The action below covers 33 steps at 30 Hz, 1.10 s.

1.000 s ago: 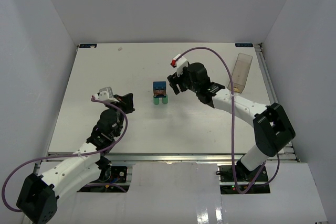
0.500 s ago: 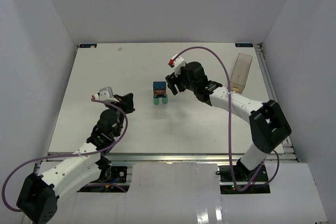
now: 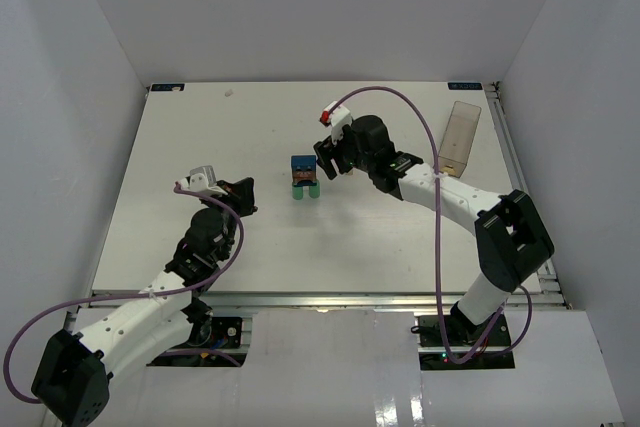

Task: Build the wood block tower

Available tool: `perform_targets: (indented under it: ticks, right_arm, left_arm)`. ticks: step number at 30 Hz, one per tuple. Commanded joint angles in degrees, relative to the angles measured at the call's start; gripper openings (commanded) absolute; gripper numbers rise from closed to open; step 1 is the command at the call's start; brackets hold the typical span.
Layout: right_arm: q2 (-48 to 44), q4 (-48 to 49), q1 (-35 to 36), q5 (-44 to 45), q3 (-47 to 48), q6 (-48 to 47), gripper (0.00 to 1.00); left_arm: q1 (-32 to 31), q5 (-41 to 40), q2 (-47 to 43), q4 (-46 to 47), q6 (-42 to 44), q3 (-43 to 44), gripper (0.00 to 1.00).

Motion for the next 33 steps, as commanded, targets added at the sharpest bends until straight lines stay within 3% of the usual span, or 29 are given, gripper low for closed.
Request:
perform_targets:
  ticks: [1, 13, 23, 25, 29, 33]
  right_arm:
    - [0.7, 0.53, 0.0, -0.43, 2.82, 0.57, 0.73]
    - [0.31, -0.4, -0.96, 4.37, 2.27, 1.36, 0.73]
    - [1.76, -3.03, -8.55, 4.09, 2.32, 5.14, 0.73]
    - [4.86, -4.28, -10.84, 1.79, 3.54, 6.01, 0.72]
    - [10.1, -4.21, -11.69, -1.49, 5.45, 5.39, 0.67]
    - [14.3, -3.1, -11.54, -5.93, 6.9, 4.04, 0.52]
  left_arm:
    - [-0.2, 0.79, -0.27, 0.9, 0.32, 0.3, 0.0]
    - [-0.28, 0.69, -0.06, 1.08, 0.32, 0.21, 0.0]
    - [-0.28, 3.66, 5.42, 2.1, 2.08, 1.67, 0.03]
    - [-0.28, 6.63, 7.47, 1.75, 2.96, 3.15, 0.15]
    - [-0.28, 11.23, 9.75, 1.34, 4.45, 5.3, 0.71]
    - [-0.25, 10.86, 10.25, 1.07, 4.33, 5.22, 0.84]
